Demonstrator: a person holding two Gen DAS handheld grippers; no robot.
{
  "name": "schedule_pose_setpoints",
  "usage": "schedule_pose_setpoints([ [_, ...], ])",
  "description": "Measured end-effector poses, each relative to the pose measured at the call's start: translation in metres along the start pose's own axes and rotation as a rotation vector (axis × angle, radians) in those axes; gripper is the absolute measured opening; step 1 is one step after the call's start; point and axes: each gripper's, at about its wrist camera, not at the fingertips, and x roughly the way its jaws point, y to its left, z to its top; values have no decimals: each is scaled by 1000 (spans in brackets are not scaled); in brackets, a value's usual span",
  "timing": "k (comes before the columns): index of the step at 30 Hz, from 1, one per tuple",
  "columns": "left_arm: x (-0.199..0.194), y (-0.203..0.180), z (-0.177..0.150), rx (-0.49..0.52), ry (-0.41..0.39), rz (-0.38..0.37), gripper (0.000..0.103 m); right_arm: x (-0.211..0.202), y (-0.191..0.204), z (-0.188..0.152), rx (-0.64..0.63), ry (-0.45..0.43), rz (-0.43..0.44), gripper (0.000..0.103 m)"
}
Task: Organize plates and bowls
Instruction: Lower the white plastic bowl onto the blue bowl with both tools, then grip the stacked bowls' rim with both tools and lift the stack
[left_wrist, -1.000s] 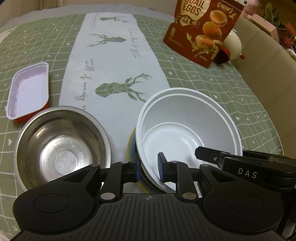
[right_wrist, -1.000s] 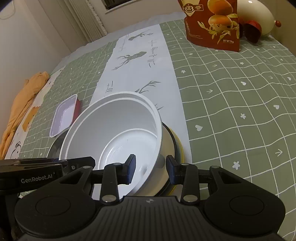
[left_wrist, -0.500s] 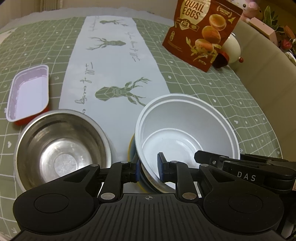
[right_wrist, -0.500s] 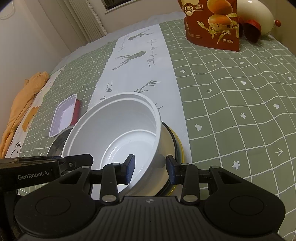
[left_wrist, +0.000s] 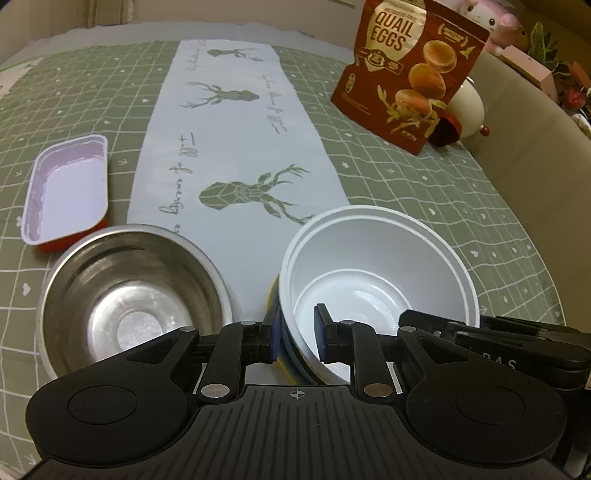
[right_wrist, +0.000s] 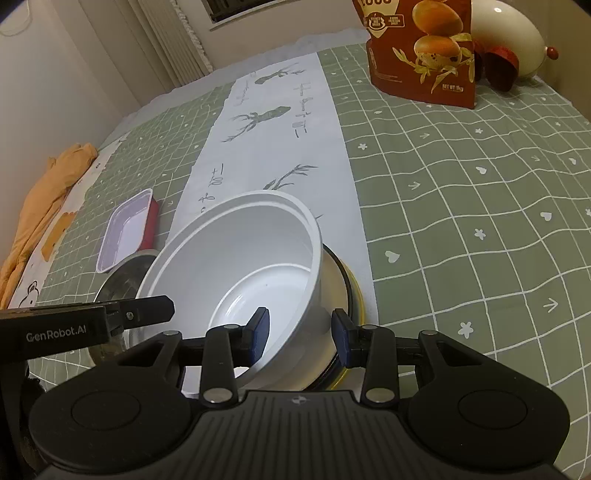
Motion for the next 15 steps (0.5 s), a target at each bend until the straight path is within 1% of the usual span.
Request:
schedule_pose_setpoints([
  [5,2,3,1,1,3,5,21,-1,-3,0,8,-9,4,37],
  [8,2,5,4,14,-3,22,23,-3,-5,-1,7,-26,-8,38],
  [9,2,6,6,21,-7,30,23,-4,-6,-1,6,-31,-23,40],
  [10,3,7,8,28,-8,38,23,-4,-7,-1,5,-40,-41,47],
  [11,4,8,10,34,-6,40,23,-4,-9,-2,2,-51,-57,50],
  [13,9,11,14,25,24,7,23,-2,-13,-3,-1,-59,-88,50],
  [15,15,15,16,9,56,-32,23,1,-19,-4,13,-52,-92,51],
])
